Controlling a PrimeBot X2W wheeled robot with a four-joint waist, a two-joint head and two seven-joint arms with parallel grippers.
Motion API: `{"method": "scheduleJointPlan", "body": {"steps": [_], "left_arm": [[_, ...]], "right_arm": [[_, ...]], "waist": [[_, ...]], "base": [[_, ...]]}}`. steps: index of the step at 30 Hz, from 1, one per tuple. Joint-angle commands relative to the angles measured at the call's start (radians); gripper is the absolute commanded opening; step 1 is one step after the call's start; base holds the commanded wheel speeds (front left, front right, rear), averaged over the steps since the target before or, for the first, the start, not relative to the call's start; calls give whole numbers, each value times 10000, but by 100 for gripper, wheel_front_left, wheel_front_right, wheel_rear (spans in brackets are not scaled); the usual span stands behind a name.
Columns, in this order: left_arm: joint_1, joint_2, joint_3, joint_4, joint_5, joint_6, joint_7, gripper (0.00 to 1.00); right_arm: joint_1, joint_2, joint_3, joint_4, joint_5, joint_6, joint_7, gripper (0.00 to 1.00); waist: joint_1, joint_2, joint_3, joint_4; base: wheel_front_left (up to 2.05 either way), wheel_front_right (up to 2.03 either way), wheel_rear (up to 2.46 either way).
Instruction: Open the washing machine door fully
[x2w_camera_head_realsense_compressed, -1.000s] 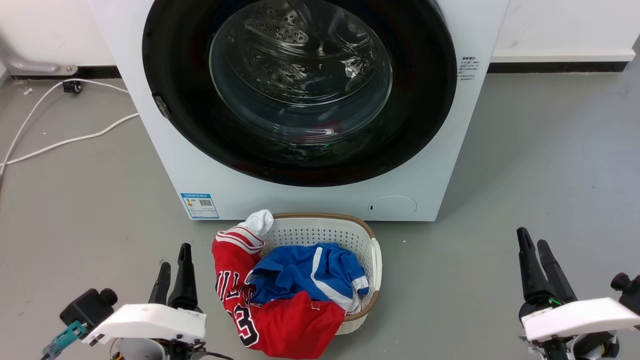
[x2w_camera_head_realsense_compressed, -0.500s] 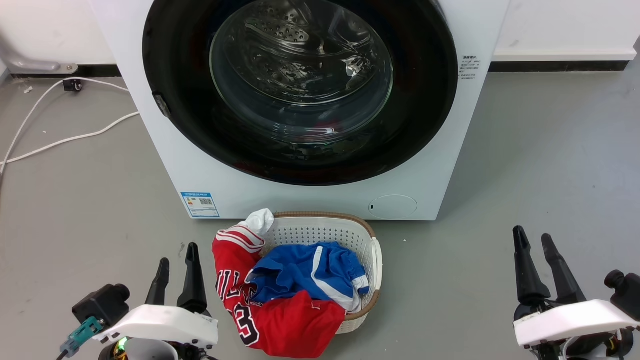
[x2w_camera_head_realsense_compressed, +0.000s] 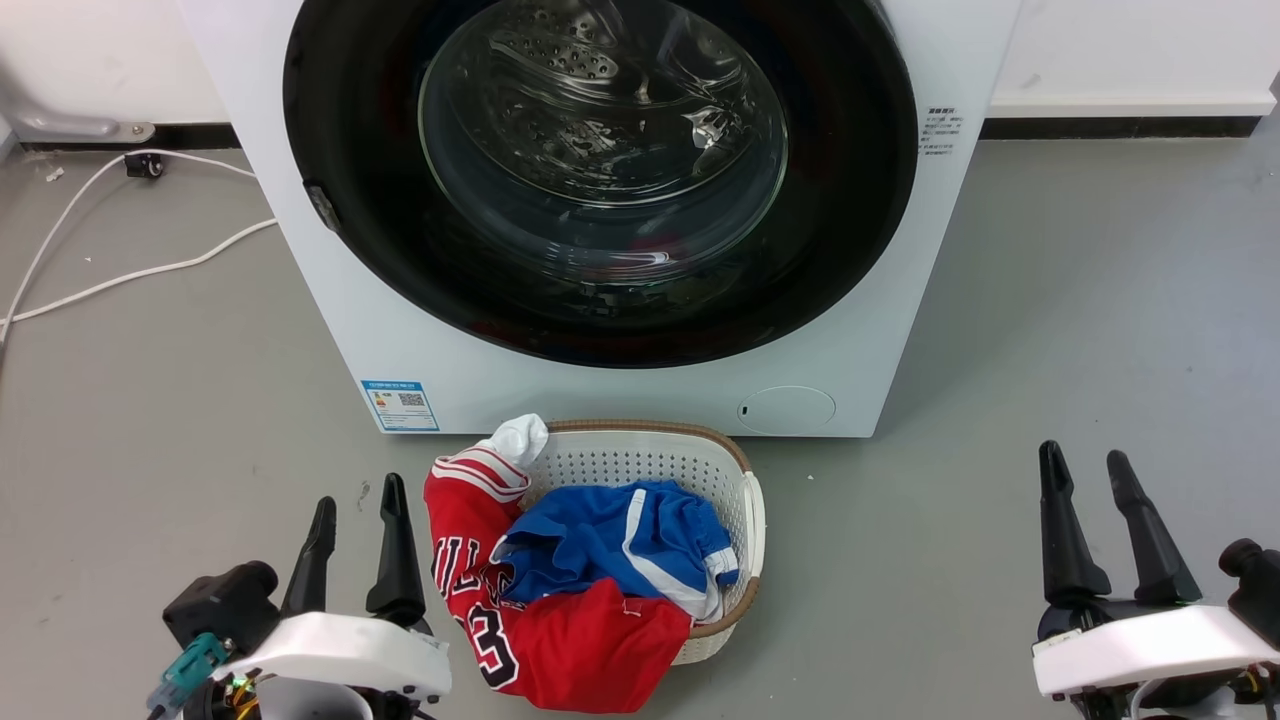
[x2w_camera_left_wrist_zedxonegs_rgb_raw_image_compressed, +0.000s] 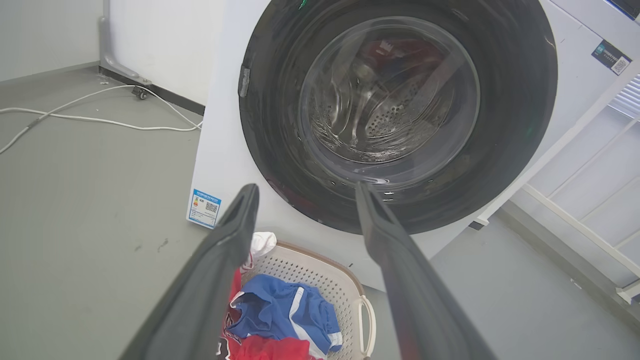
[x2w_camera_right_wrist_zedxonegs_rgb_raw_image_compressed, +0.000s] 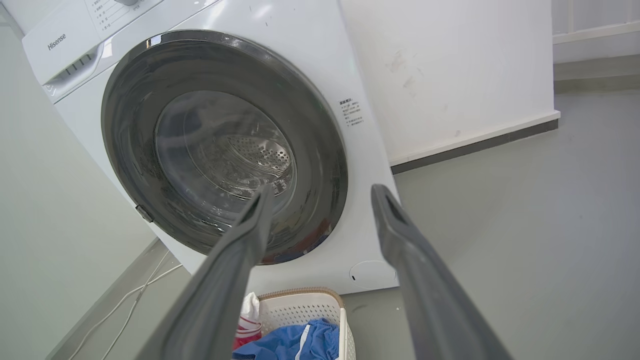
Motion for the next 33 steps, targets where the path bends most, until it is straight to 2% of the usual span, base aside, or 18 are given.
{"method": "scheduleJointPlan", "body": {"steps": [1, 21, 33], "left_arm": [[43, 54, -40, -155, 260, -28, -91, 100], [252, -157, 9, -381, 2191, -185, -580, 100], [395, -254, -22, -193, 3097, -552, -836, 100]], "right_arm": [[-3, -9, -16, -181, -276, 3, -101, 100], [228, -5, -100, -911, -1532, 2, -584, 100], [424, -3, -84, -890, -2059, 2, -838, 100]], "waist": [[0, -1, 2, 3], [0, -1, 44, 24], [0, -1, 48, 26]], "base": [[0, 0, 0], [0, 0, 0], [0, 0, 0]]}}
